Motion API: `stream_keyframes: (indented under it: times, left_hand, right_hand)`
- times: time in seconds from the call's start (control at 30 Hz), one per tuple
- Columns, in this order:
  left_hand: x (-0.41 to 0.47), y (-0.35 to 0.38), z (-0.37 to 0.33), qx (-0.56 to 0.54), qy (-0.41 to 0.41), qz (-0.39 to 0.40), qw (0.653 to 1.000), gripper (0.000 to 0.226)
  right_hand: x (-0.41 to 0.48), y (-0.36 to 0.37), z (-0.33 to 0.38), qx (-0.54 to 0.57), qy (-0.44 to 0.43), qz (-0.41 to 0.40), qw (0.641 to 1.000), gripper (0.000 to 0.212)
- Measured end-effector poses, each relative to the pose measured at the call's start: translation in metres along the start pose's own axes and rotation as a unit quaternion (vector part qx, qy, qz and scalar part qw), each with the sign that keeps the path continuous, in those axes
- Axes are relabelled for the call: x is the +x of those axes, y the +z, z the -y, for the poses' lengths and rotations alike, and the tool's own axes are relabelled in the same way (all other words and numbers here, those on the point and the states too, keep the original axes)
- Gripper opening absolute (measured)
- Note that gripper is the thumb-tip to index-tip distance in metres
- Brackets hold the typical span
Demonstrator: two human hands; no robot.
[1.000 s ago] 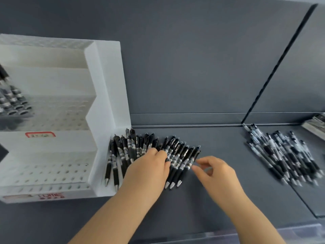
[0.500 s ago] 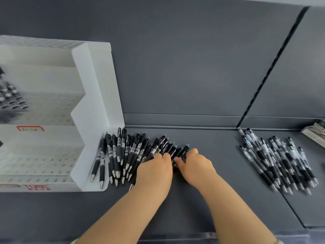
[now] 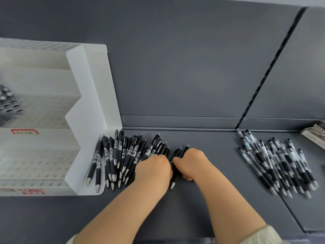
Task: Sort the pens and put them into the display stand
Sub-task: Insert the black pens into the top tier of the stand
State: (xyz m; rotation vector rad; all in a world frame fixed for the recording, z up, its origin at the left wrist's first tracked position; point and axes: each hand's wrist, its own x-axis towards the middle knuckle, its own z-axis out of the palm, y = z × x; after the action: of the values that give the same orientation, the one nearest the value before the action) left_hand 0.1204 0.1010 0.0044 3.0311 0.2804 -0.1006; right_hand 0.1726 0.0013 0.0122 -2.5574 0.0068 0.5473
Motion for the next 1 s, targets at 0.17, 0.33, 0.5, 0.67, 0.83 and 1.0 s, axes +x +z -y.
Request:
stream_keyframes:
  times: [0.17,0.33,0.5,0.67,0.83,1.0]
  left_hand:
    - [-0.005,-0.017,0.015,-0.061,0.011,-0.062,0.996,0.032]
    - [-0.010,-0.033,0.030,-0.236,0.018,-0.126,0.963,0.021]
    - [-0.022,-0.048,0.048,-0.427,0.020,-0.164,0.889,0.007]
    - [-0.036,-0.076,0.081,-0.487,0.045,-0.213,0.845,0.027]
    - [-0.055,-0.110,0.126,-0.497,0.070,-0.245,0.829,0.018]
    - [-0.073,-0.144,0.185,-0.513,0.080,-0.265,0.813,0.018]
  right_hand:
    - [-0.001,-0.007,-0.002,0.008,-0.005,0.024,1.000,0.030]
    - [-0.008,-0.010,0.004,0.038,-0.081,-0.035,0.995,0.031]
    - [-0.028,-0.028,0.028,0.188,-0.157,-0.135,0.960,0.009]
    - [-0.058,-0.031,0.069,0.244,-0.256,-0.172,0.919,0.021]
    - [-0.089,-0.027,0.131,0.250,-0.329,-0.155,0.897,0.012]
    - [-0.110,-0.025,0.201,0.183,-0.402,-0.263,0.858,0.033]
